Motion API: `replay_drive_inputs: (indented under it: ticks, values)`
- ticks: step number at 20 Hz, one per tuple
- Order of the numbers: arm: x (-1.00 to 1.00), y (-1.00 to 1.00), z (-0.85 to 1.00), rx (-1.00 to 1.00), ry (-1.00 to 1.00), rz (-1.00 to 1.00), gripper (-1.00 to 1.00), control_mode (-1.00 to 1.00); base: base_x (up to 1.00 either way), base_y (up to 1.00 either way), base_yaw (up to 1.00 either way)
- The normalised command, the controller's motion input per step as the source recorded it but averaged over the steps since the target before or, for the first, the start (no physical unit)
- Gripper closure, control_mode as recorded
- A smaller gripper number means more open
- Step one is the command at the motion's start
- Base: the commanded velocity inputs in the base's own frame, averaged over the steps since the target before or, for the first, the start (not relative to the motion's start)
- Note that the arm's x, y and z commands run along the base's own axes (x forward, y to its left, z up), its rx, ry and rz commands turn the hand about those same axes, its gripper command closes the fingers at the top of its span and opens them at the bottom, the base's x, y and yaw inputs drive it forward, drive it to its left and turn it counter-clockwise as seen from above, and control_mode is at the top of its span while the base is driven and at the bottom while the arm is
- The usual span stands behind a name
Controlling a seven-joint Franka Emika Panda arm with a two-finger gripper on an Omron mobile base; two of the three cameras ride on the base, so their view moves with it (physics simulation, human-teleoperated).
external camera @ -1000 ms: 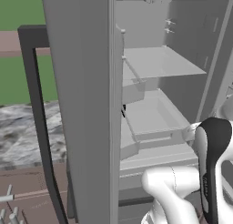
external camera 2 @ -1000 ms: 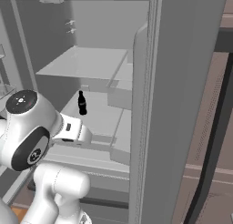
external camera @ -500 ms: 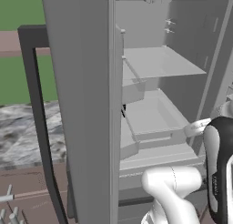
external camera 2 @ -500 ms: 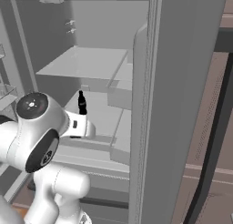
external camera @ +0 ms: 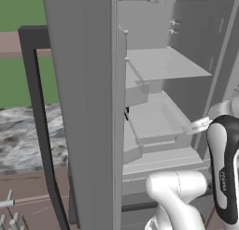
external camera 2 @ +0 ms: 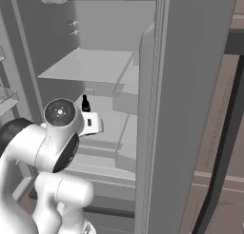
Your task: Open the fridge, grab two sodas, and place both sodas inside the bowl with ice on the dining counter.
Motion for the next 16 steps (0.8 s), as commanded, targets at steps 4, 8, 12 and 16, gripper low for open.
replay_drive_inputs:
  ticks: [4, 8, 12, 16]
  values:
    - [0.48, 0.42, -0.38, 0.00, -0.11, 0.08, -1.00, -1.00, 0.00, 0.00, 0.00]
    - [0.53, 0.35, -0.37, 0.00, -0.13, 0.05, -1.00, -1.00, 0.00, 0.00, 0.00]
    - [0.57, 0.24, -0.34, 0.00, -0.14, 0.03, -1.00, -1.00, 0.00, 0.00, 0.00]
    - [0.45, 0.07, -0.33, 0.00, -0.12, 0.04, -1.00, -1.00, 0.00, 0.00, 0.00]
